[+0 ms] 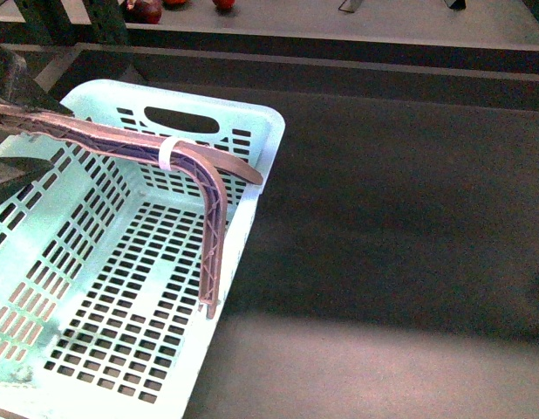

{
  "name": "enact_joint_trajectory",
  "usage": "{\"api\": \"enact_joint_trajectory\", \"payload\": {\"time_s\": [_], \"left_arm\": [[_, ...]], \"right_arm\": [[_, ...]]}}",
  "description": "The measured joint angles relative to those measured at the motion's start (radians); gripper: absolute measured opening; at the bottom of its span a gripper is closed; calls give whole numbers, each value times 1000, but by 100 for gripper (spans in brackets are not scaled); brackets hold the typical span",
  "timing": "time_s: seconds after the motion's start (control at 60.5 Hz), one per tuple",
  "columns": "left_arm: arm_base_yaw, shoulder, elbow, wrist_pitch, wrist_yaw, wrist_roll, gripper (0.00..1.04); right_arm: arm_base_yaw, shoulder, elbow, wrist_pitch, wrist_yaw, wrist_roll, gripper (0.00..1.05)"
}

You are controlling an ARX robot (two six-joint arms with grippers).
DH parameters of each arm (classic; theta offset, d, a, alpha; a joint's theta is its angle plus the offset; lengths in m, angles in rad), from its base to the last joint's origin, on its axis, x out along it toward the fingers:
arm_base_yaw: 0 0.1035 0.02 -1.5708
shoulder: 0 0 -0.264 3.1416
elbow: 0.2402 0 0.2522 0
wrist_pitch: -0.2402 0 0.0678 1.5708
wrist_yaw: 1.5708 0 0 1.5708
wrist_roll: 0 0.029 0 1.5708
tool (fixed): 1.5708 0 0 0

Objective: Pick apple with right arm and hold basket with left

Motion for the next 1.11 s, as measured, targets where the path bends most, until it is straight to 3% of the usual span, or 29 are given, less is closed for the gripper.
{"api": "enact_joint_trajectory", "payload": {"time_s": [0.083,0.149,0.281,0.678,1.107], "left_arm": [[0,0,11,-7,-1,-7,37],[0,0,23,-14,1,-46,20],[2,-5,31,-26,14,-119,8],[-63,-140,50,-117,12,-24,7],[-372,-169,249,-190,10,-19,7]], "right_arm": [[0,0,0,0,0,0,96],[0,0,0,0,0,0,96],[0,0,0,0,0,0,96],[0,0,0,0,0,0,96],[0,0,0,0,0,0,96]]}}
